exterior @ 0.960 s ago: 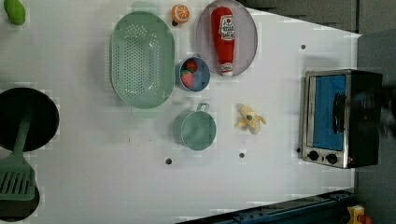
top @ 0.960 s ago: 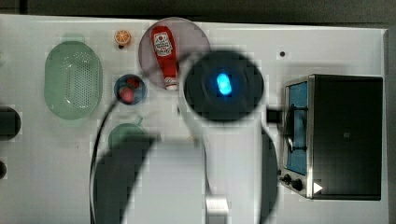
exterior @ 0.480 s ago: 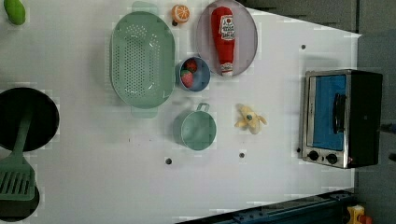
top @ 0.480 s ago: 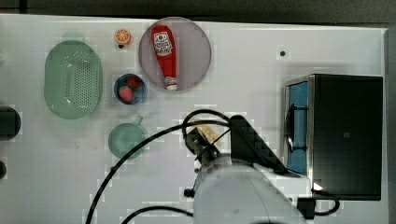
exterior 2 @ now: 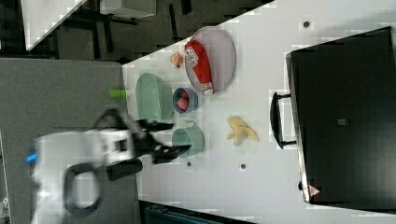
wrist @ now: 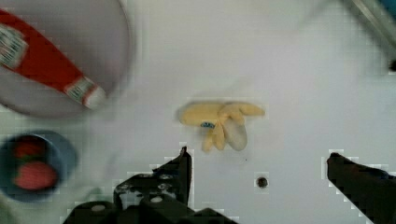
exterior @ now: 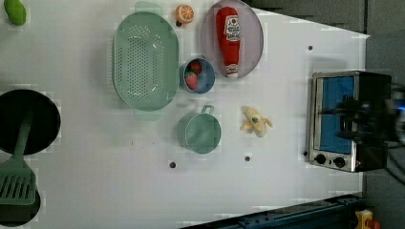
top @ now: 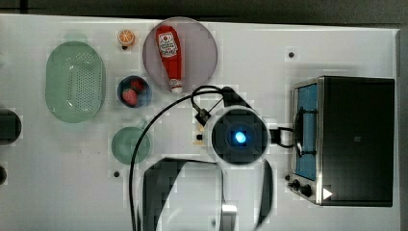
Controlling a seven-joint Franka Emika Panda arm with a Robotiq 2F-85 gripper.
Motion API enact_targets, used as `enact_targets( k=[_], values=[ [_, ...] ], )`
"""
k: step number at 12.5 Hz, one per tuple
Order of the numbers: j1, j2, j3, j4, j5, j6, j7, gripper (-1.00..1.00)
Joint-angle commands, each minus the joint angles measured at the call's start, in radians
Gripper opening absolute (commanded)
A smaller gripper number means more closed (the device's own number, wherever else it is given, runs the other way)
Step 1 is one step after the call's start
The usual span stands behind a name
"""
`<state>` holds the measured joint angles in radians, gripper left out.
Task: Pick Banana and place it in mug.
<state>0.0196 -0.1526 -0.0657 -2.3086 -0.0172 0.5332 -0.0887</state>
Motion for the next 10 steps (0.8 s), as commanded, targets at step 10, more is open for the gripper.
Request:
enact_targets(
  k=[10],
  values=[
    [0.01, 0.461, 0.019, -0.143, -0.014, 0.585, -0.229, 1.0]
  ],
)
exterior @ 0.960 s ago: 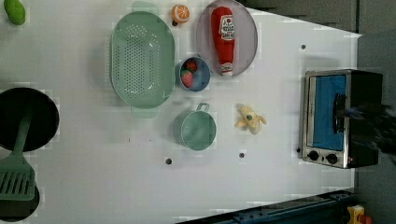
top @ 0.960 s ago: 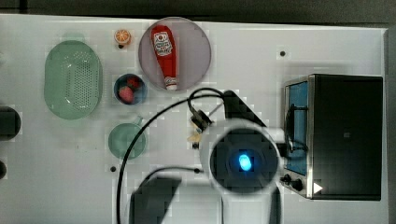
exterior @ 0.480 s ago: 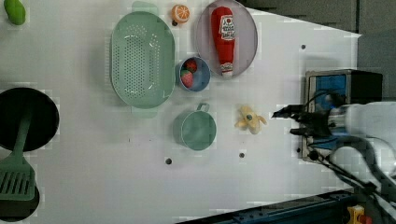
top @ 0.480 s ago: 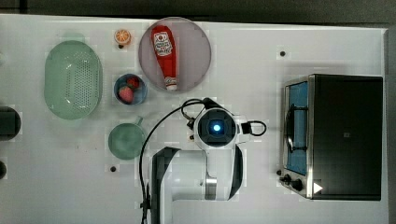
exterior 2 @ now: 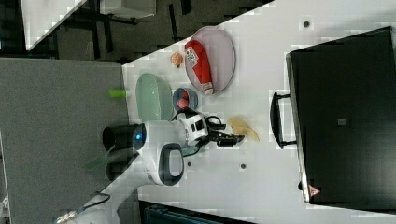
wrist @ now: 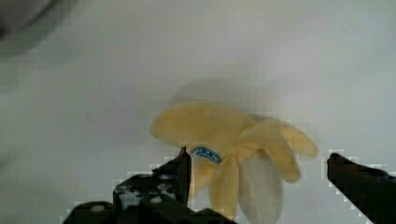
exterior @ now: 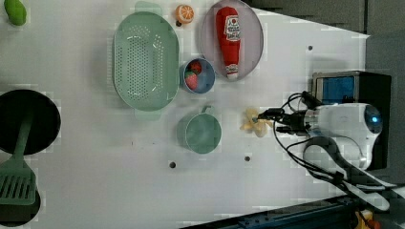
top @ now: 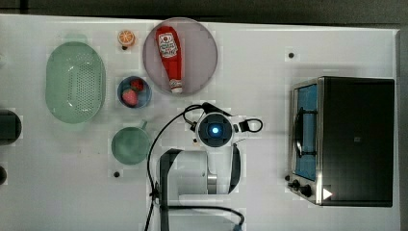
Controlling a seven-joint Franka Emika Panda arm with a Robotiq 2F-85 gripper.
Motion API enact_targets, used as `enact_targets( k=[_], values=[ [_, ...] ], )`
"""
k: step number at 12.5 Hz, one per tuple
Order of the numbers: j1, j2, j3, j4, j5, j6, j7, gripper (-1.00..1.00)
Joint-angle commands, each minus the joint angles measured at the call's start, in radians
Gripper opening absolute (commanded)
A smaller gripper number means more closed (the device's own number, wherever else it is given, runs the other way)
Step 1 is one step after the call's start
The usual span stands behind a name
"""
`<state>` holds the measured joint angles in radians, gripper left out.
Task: Pick Banana and place it in mug.
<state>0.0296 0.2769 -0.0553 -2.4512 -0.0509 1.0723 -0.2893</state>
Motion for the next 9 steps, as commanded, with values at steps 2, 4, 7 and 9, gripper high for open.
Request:
enact_targets(
  k=[2, 4, 7, 9],
  values=[
    [0.0, 0.076, 0.009, 0.001, 0.02, 0.123, -0.028, 1.0],
    [0.0, 0.098, 0.015, -0.003, 0.02, 0.144, -0.028, 1.0],
    [-0.001, 0.098, 0.018, -0.005, 0.02, 0.145, -0.028, 0.34],
    [-0.002, 0.099, 0.019, -0.005, 0.02, 0.143, -0.028, -0.12]
  ],
)
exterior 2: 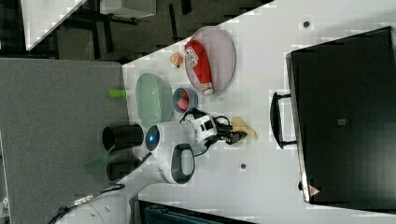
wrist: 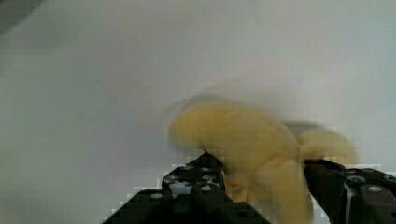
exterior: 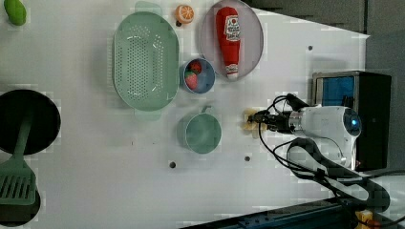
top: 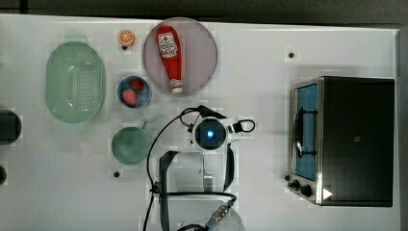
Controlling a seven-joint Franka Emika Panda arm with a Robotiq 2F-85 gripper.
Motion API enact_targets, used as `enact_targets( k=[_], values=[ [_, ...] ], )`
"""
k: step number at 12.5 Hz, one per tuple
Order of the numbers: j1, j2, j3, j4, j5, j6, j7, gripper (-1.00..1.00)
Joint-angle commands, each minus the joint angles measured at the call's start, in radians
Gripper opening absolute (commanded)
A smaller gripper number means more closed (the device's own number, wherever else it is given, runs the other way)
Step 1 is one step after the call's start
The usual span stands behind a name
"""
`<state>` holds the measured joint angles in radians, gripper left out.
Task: Pick Banana and place it in mug.
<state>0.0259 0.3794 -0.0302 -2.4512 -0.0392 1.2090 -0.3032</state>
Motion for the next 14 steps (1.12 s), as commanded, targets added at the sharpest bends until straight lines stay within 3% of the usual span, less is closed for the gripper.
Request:
enact_targets(
  k=[1, 5, 8, 14],
  values=[
    [0.002, -0.005, -0.006, -0.004, 0.008, 0.008, -0.014, -0.34],
    [-0.002, -0.029, -0.009, 0.001, 0.008, 0.008, -0.014, -0.34],
    [-0.007, -0.171, -0.018, 0.003, 0.009, -0.075, -0.014, -0.34],
    [-0.004, -0.537, -0.025, 0.138, 0.008, -0.683, -0.007, -0.34]
  ],
)
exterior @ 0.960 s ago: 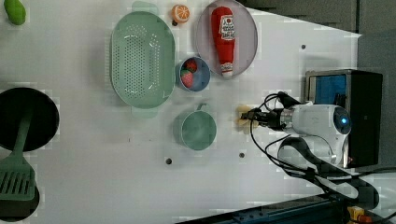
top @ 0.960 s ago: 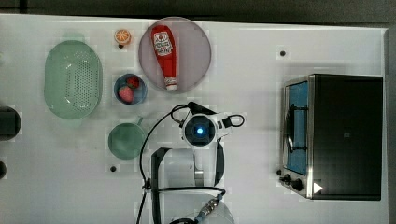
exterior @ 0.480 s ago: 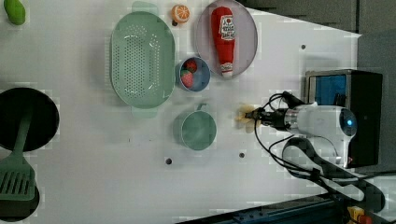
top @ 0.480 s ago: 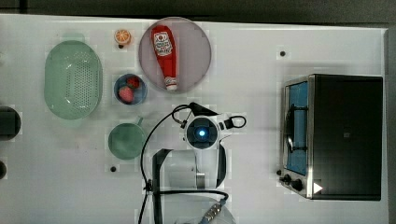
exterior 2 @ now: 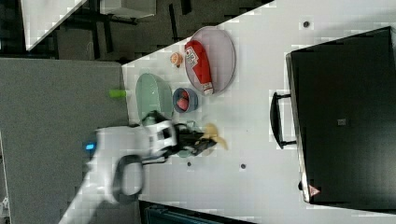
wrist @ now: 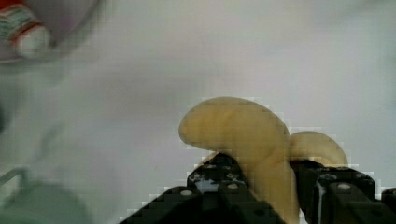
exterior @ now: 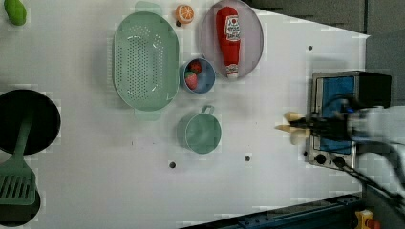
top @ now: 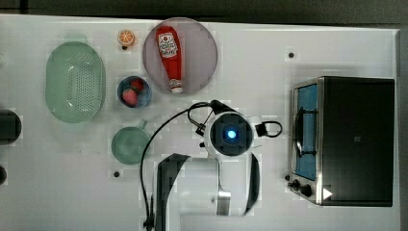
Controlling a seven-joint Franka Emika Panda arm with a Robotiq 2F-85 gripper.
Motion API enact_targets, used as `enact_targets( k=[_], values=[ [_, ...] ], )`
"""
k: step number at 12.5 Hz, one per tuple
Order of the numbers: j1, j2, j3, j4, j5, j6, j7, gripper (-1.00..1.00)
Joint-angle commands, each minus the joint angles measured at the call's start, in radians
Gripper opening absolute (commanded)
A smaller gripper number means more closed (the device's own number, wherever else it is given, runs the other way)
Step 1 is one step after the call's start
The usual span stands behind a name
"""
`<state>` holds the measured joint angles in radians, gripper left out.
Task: Pick Banana and place it in mug.
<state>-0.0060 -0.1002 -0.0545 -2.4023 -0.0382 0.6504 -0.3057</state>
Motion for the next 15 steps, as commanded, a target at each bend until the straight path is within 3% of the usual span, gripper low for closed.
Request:
enact_targets(
  k=[1, 4, 8, 10, 11, 15],
  values=[
    [0.029, -0.089, 0.007, 0.129, 0.007, -0.216, 0.005, -0.34],
    [0.039, -0.129, 0.058, 0.213, 0.008, -0.386, 0.065, -0.34],
    [0.07, -0.137, 0.194, 0.218, 0.04, -0.394, 0.274, -0.34],
    [0.082, -0.135, 0.277, 0.212, 0.113, -0.39, 0.434, -0.34],
    [0.085, -0.125, 0.344, 0.193, 0.172, -0.369, 0.572, -0.34],
    [0.085, -0.035, 0.454, 0.101, 0.178, -0.084, 0.754, -0.34]
  ],
)
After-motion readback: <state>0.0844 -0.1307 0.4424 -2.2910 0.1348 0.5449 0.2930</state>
